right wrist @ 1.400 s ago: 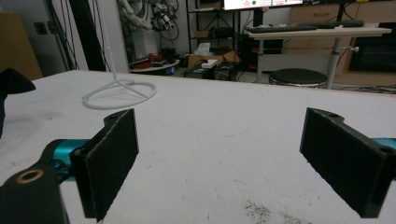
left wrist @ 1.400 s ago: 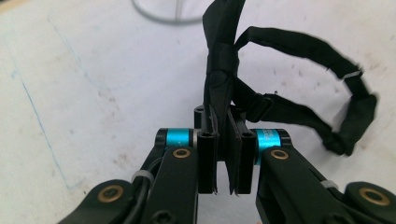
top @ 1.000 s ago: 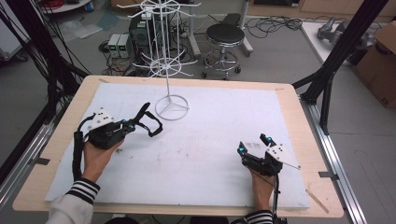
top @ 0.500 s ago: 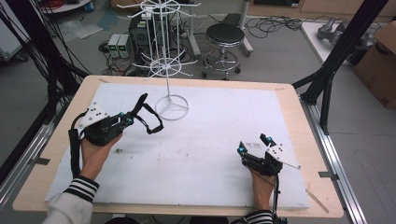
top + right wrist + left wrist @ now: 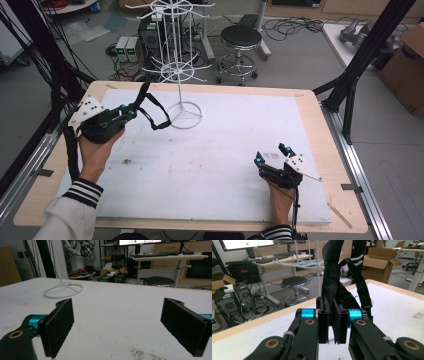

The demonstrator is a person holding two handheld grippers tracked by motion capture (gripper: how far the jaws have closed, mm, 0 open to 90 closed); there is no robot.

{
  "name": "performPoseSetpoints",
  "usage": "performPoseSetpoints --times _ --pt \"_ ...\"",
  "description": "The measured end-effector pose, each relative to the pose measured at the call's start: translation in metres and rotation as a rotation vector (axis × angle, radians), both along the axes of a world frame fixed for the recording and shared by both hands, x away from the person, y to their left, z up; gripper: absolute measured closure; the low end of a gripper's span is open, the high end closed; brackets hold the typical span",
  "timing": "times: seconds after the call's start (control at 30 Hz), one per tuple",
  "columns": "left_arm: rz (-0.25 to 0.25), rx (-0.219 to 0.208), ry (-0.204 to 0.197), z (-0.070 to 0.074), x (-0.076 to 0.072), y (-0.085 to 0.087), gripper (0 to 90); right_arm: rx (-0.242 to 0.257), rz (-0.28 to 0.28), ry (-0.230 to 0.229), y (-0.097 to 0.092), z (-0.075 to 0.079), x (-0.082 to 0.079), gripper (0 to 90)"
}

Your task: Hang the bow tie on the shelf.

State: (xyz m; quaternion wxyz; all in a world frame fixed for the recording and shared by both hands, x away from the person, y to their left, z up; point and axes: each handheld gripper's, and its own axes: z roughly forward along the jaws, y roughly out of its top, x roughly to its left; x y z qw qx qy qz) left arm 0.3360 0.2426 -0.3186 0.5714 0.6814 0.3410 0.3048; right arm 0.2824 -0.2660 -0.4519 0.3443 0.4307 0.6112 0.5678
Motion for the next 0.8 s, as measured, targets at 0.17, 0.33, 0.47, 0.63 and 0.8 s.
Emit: performPoseSetpoints --times 0.17,0.33,0.47,0.63,0.8 --pt "0.003 -0.005 -0.016 0.011 0.009 -0.002 84.1 0.001 -0.002 -0.001 0.000 0.000 0.000 10.6" --pt "0.010 0.000 -0.020 0.018 0.021 -0.004 84.1 -0.002 -0.002 -0.002 0.000 0.000 0.000 10.7" --pt "0.014 0.001 -0.024 0.021 0.030 -0.006 84.1 0.001 -0.001 -0.002 0.000 0.000 0.000 10.6" --pt "0.023 0.014 -0.017 0.019 0.040 -0.009 84.1 0.002 -0.001 -0.002 0.000 0.000 0.000 10.7" --pt "0.040 0.006 -0.008 0.015 0.048 -0.008 84.1 0.003 0.000 -0.001 0.000 0.000 0.000 10.7"
